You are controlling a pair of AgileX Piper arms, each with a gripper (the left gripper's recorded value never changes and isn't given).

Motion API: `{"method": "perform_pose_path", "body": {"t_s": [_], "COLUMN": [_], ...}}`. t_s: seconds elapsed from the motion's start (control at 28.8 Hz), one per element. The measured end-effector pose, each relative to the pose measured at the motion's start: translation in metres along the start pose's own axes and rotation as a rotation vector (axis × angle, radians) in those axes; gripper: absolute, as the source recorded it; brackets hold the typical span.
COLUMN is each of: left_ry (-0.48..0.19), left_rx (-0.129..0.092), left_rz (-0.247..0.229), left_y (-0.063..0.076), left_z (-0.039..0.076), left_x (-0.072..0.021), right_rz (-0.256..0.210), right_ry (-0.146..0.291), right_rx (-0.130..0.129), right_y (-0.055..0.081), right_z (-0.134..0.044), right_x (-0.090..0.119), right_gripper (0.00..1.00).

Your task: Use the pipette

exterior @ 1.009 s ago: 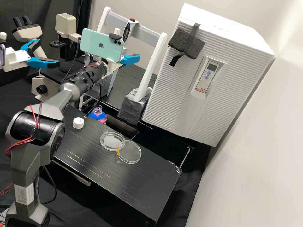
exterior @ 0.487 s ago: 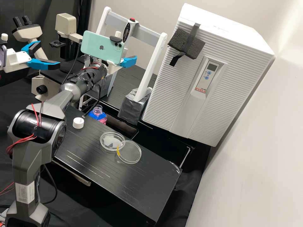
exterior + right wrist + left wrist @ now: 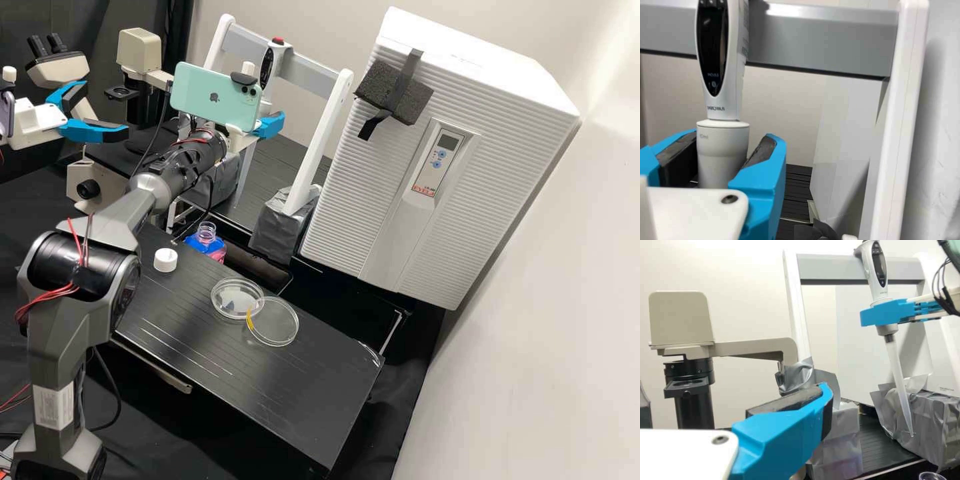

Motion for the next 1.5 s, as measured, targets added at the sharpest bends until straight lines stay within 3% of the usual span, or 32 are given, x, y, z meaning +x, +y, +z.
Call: {"method": "perform_pose_path", "body": {"t_s": [0.63, 0.83, 1.08, 1.32, 1.5], "left_ry": [0.000, -0.006, -0.011, -0.003, 0.001], "left_rx": [0.000, 0.006, 0.015, 0.017, 0.018], "left_rz": [0.000, -0.002, -0.005, -0.003, -0.005], "left_y": [0.000, 0.000, 0.000, 0.000, 0.000], "left_z": [0.000, 0.001, 0.000, -0.003, -0.004], "left_x": [0.0000, 0.0000, -0.0001, -0.0004, -0.0009], "right_rz": [-0.008, -0.011, -0.002, 0.031, 0.062], "right_ry": [-0.001, 0.007, 0.028, 0.079, 0.095], "right_rx": [-0.001, 0.030, 0.084, 0.071, 0.084], "right_y": [-0.004, -0.005, 0.001, 0.013, 0.017], "right_z": [0.000, -0.002, -0.007, -0.018, -0.018], "right_x": [0.002, 0.001, -0.005, -0.013, -0.020], "right_gripper": [0.00, 0.00, 0.00, 0.00, 0.00]}}
